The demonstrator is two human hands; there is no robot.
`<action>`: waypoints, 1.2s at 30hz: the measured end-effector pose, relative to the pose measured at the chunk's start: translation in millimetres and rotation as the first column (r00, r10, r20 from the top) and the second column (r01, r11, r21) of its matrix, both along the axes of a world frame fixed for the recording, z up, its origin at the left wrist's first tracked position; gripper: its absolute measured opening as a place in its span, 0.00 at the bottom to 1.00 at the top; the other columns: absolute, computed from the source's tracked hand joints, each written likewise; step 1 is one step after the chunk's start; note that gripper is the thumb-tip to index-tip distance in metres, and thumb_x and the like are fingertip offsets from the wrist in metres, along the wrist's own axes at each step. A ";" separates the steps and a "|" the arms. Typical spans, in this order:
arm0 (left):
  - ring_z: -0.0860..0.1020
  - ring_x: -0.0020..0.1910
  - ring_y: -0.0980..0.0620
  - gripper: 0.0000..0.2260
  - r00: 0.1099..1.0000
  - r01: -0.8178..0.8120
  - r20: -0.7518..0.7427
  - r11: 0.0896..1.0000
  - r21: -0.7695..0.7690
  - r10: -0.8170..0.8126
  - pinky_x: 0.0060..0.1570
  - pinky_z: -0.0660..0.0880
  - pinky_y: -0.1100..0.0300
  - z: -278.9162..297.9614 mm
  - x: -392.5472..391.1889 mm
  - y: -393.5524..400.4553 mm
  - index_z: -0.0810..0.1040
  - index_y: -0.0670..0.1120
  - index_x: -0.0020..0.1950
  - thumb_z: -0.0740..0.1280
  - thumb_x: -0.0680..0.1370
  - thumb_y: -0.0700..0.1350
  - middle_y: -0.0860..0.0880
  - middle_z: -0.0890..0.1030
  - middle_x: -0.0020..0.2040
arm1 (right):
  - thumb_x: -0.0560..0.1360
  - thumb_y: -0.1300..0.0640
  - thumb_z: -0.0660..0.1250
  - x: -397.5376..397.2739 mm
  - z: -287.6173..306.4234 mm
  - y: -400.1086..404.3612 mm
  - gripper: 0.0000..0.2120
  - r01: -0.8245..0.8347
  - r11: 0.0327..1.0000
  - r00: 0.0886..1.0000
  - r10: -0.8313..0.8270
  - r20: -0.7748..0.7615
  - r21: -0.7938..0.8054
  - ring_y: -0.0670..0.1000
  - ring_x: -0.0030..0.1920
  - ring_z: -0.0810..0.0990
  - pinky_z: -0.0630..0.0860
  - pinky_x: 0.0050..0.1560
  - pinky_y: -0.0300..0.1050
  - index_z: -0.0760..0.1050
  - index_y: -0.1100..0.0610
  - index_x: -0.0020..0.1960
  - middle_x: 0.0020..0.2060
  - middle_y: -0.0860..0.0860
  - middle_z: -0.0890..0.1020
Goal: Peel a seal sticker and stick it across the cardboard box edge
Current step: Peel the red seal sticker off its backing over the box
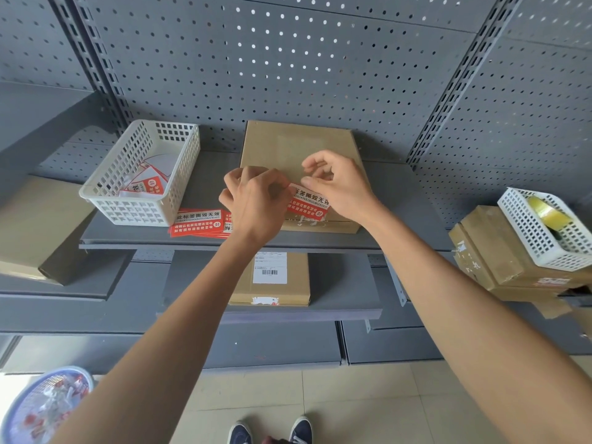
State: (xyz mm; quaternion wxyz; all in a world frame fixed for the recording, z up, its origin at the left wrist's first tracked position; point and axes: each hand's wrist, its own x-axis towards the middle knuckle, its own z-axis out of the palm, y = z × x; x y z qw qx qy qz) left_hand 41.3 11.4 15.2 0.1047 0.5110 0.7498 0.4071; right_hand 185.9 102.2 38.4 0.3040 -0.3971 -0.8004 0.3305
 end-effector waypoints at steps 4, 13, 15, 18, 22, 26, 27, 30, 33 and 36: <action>0.61 0.71 0.43 0.04 1.000 0.003 0.001 1.000 0.013 -0.003 0.65 0.58 0.44 -1.4 0.1 -0.3 0.80 0.56 0.46 0.69 0.79 0.55 0.53 0.76 0.64 | 0.72 0.61 0.75 3.9 -3.4 2.2 0.07 -0.020 0.999 0.999 0.018 0.049 0.036 0.48 0.46 0.80 0.76 0.48 0.39 0.83 0.52 0.47 0.47 0.49 0.82; 0.59 0.72 0.42 0.04 1.000 0.001 -0.008 1.000 0.017 -0.001 0.67 0.55 0.43 -5.3 2.3 -0.1 0.79 0.53 0.49 0.67 0.81 0.52 0.51 0.75 0.65 | 0.73 0.59 0.76 5.2 -5.6 1.2 0.03 -0.041 0.998 0.991 0.033 0.133 0.054 0.43 0.44 0.79 0.72 0.45 0.31 0.84 0.54 0.41 0.48 0.47 0.81; 0.59 0.72 0.42 0.04 1.000 0.004 -0.002 1.000 0.025 -0.004 0.67 0.55 0.43 -5.4 2.4 -0.9 0.79 0.54 0.49 0.67 0.81 0.52 0.51 0.75 0.65 | 0.73 0.59 0.76 5.5 -5.5 0.8 0.04 -0.040 0.998 0.991 0.033 0.133 0.053 0.42 0.44 0.78 0.71 0.45 0.31 0.84 0.53 0.40 0.48 0.47 0.81; 0.59 0.72 0.43 0.03 1.000 0.012 0.011 0.999 0.042 -0.013 0.67 0.56 0.44 -5.9 1.2 -2.8 0.80 0.54 0.50 0.68 0.80 0.51 0.52 0.75 0.64 | 0.74 0.58 0.75 5.9 -5.2 0.1 0.05 -0.043 0.998 0.989 0.036 0.145 0.049 0.40 0.43 0.77 0.71 0.44 0.30 0.83 0.52 0.40 0.49 0.46 0.81; 0.59 0.72 0.43 0.03 1.000 0.019 -0.009 0.999 0.037 -0.019 0.67 0.56 0.43 -6.7 -0.5 -2.9 0.81 0.55 0.52 0.69 0.80 0.51 0.52 0.75 0.65 | 0.75 0.59 0.75 5.9 -4.9 0.4 0.06 -0.044 0.998 0.989 0.037 0.142 0.050 0.39 0.41 0.77 0.71 0.45 0.30 0.82 0.53 0.40 0.49 0.47 0.81; 0.60 0.71 0.43 0.05 1.000 0.022 -0.018 0.999 0.039 -0.021 0.67 0.56 0.43 -8.1 -2.0 -1.5 0.81 0.54 0.50 0.68 0.80 0.53 0.52 0.75 0.64 | 0.75 0.59 0.74 6.2 -4.6 0.5 0.05 -0.046 0.997 0.988 0.037 0.148 0.056 0.39 0.43 0.77 0.72 0.46 0.30 0.82 0.54 0.40 0.50 0.47 0.82; 0.60 0.71 0.43 0.05 1.000 0.021 -0.022 0.999 0.037 -0.020 0.67 0.56 0.43 -8.8 -2.3 -1.2 0.81 0.54 0.49 0.68 0.80 0.53 0.51 0.75 0.64 | 0.74 0.59 0.75 6.2 -5.3 0.9 0.05 -0.045 0.997 0.990 0.037 0.137 0.058 0.39 0.43 0.78 0.72 0.46 0.30 0.83 0.54 0.40 0.51 0.47 0.82; 0.60 0.71 0.43 0.05 0.999 0.025 -0.027 0.999 0.029 -0.024 0.67 0.57 0.42 -9.4 -1.9 -0.7 0.80 0.54 0.48 0.68 0.80 0.53 0.51 0.74 0.63 | 0.72 0.60 0.77 8.9 -8.1 4.3 0.03 -0.052 0.998 0.996 0.049 0.078 0.027 0.43 0.49 0.80 0.76 0.52 0.34 0.85 0.56 0.46 0.58 0.48 0.81; 0.60 0.72 0.42 0.05 0.999 0.029 -0.022 0.999 0.034 -0.029 0.67 0.56 0.42 -9.1 -2.1 -0.7 0.80 0.54 0.48 0.68 0.80 0.53 0.51 0.74 0.63 | 0.71 0.60 0.78 14.5 -7.9 8.6 0.09 -0.055 0.998 0.996 0.056 0.068 -0.010 0.50 0.60 0.80 0.77 0.61 0.43 0.85 0.55 0.51 0.66 0.48 0.78; 0.60 0.72 0.42 0.05 0.999 0.029 -0.029 0.999 0.035 -0.028 0.68 0.57 0.42 -9.6 -1.9 -0.8 0.80 0.53 0.49 0.68 0.81 0.53 0.51 0.74 0.64 | 0.72 0.59 0.77 22.9 -4.0 7.0 0.04 -0.065 0.998 0.989 0.066 0.129 -0.013 0.46 0.65 0.77 0.73 0.67 0.45 0.86 0.57 0.47 0.69 0.48 0.77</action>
